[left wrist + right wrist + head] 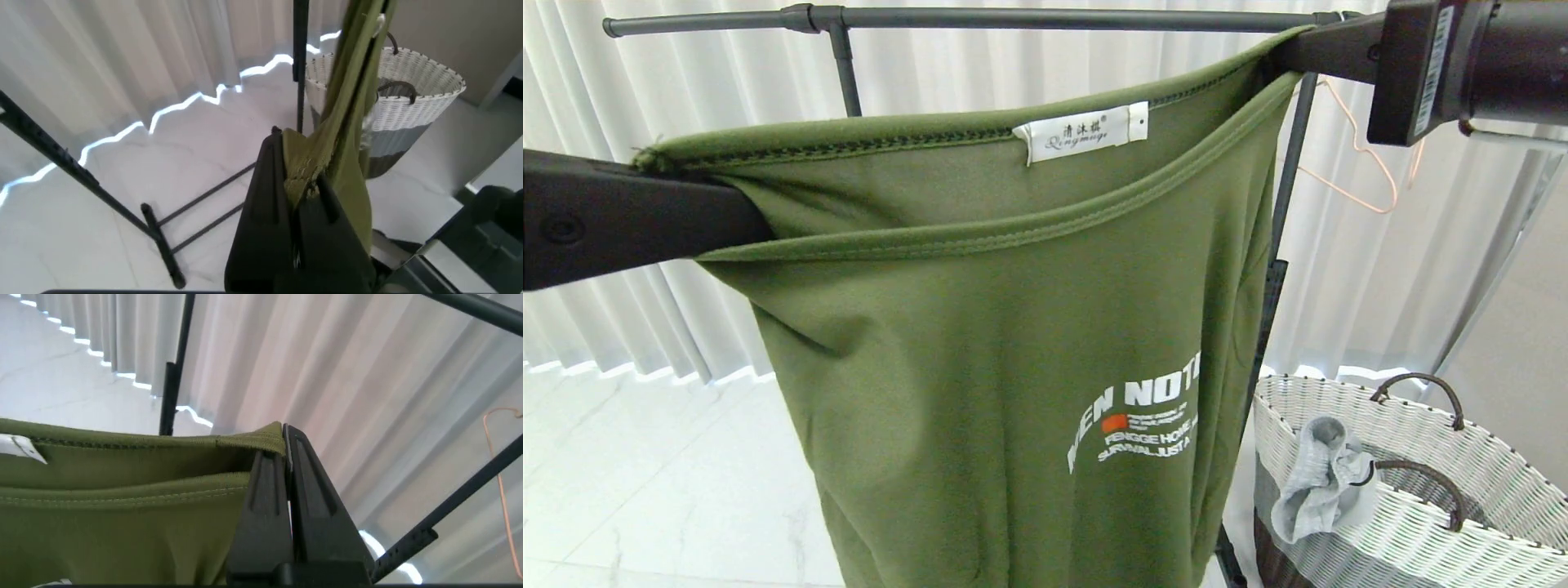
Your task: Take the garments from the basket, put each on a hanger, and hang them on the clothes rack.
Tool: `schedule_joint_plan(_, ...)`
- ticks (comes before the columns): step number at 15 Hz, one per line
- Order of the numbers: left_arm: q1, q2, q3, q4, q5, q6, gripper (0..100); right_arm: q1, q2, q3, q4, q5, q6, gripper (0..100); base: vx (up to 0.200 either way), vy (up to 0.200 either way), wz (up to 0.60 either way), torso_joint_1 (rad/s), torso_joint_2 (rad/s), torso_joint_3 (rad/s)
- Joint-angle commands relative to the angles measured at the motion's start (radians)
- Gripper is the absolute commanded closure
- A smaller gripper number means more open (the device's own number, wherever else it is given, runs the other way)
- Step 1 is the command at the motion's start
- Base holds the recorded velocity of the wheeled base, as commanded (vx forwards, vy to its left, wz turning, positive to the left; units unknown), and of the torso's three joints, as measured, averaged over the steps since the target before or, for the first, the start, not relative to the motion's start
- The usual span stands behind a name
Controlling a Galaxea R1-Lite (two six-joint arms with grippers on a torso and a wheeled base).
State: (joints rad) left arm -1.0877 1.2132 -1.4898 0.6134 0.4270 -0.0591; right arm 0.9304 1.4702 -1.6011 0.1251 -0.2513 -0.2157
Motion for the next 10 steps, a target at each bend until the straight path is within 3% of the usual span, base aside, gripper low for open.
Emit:
schedule_joint_plan(1, -0.005, -0.007, 0.002, -0.001, 0.002, 0.036, 100, 0.001, 0.007, 0.004, -0.001, -0.002, 0.001, 100, 0.0, 0.0, 0.0, 0.0, 0.0, 0.0)
schedule_joint_plan(3, -0.005, -0.003, 0.006, -0.001, 0.002, 0.096, 100, -0.004, -0.005, 0.003, 0.002, 0.001, 0.001, 100, 0.0, 0.0, 0.0, 0.0, 0.0, 0.0)
schedule_joint_plan(6, -0.003, 0.002, 0.002, -0.009, 0.002, 0.113, 100, -0.028, -0.033, 0.007, 0.041, 0.001, 0.003, 100, 0.0, 0.0, 0.0, 0.0, 0.0, 0.0)
schedule_joint_plan(9, 0.04, 0.04, -0.03, -0.107, 0.004, 0.131, 100, -0.078, -0.1, 0.006, 0.172, 0.001, 0.004, 100, 0.0, 0.0, 0.0, 0.0, 0.0, 0.0)
schedule_joint_plan(10, 0.086, 0.078, -0.046, -0.192, 0.004, 0.171, 100, -0.085, -0.137, 0.01, 0.212, 0.001, 0.01, 100, 0.0, 0.0, 0.0, 0.0, 0.0, 0.0)
